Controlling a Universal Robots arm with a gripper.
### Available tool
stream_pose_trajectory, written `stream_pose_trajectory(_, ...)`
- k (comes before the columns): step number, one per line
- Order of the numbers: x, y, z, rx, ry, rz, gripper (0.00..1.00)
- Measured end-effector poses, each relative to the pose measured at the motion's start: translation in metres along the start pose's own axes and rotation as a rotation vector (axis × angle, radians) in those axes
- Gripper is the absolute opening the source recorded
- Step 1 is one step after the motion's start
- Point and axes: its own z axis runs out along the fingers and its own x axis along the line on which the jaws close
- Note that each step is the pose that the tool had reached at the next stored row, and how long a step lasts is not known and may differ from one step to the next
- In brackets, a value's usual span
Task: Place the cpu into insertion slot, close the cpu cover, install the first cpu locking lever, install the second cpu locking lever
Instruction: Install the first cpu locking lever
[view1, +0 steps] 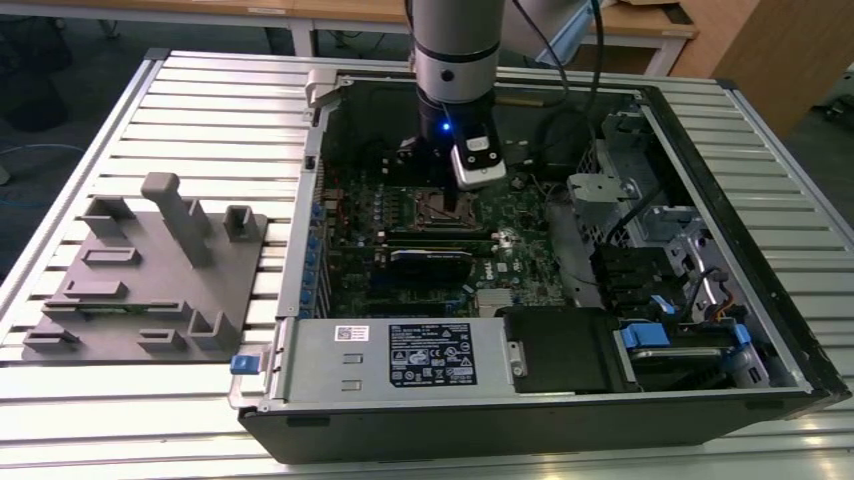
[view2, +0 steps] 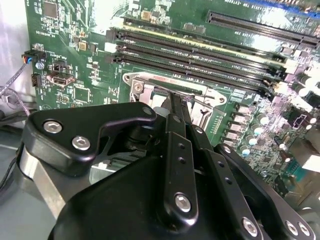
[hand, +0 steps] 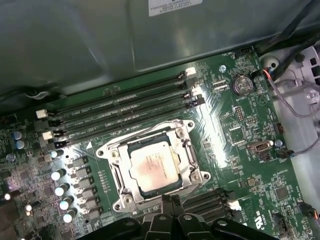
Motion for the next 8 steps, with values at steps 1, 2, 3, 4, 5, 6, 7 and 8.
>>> stream_pose_trajectory(1, -0.0003, -0.0009, 0.0, 0.0, 0.0, -0.001, 0.1)
stream_pose_trajectory(2, -0.0006, -0.0018, 0.0, -0.0001, 0.0001, -0.001, 0.1)
stream_pose_trajectory(3, -0.0009, -0.0027, 0.0, -0.0002, 0.0001, -0.002, 0.1)
stream_pose_trajectory(4, -0.0012, -0.0036, -0.0001, -0.0002, 0.0001, -0.003, 0.1)
stream_pose_trajectory(5, -0.0015, -0.0045, -0.0001, -0.0002, 0.0002, -0.003, 0.1)
stream_pose_trajectory(6, -0.0018, -0.0053, -0.0001, -0.0003, 0.0002, -0.004, 0.1)
stream_pose_trajectory(7, -0.002, -0.0061, -0.0001, -0.0004, 0.0002, -0.005, 0.1)
stream_pose_trajectory(8, -0.0022, -0.0067, -0.0001, -0.0006, 0.0003, -0.007, 0.1)
